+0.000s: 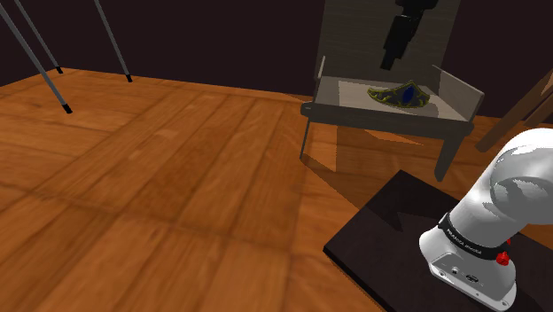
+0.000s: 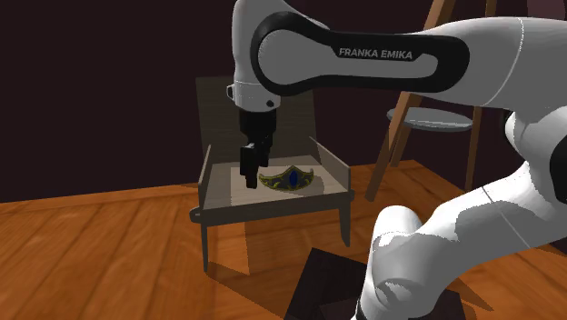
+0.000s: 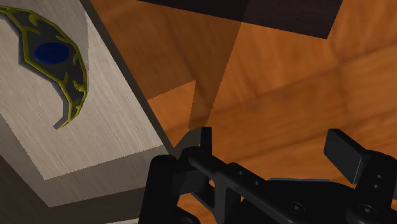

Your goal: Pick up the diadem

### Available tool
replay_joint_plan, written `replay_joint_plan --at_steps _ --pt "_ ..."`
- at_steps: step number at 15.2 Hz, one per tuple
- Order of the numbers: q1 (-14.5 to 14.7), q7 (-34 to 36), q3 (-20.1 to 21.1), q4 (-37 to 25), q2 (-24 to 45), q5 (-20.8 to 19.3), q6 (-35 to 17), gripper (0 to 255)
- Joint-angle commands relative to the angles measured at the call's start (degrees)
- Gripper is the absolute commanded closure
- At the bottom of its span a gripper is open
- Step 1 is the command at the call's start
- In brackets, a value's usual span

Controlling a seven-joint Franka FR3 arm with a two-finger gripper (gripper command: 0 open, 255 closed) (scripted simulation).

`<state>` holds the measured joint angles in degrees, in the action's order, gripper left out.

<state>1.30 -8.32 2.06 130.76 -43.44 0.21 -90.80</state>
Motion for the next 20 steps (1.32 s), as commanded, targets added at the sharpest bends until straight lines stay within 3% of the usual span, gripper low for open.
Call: replay_joint_plan --at_steps 1,10,20 --pt "0.00 0.00 0.00 0.00 0.00 0.00 0.00 0" --pt "-2.94 -13.64 -12.43 -4.95 11.77 -3.75 1.31 0" --pt "-5.84 -29.46 -24.23 -16.19 31.06 -4.63 3.12 0"
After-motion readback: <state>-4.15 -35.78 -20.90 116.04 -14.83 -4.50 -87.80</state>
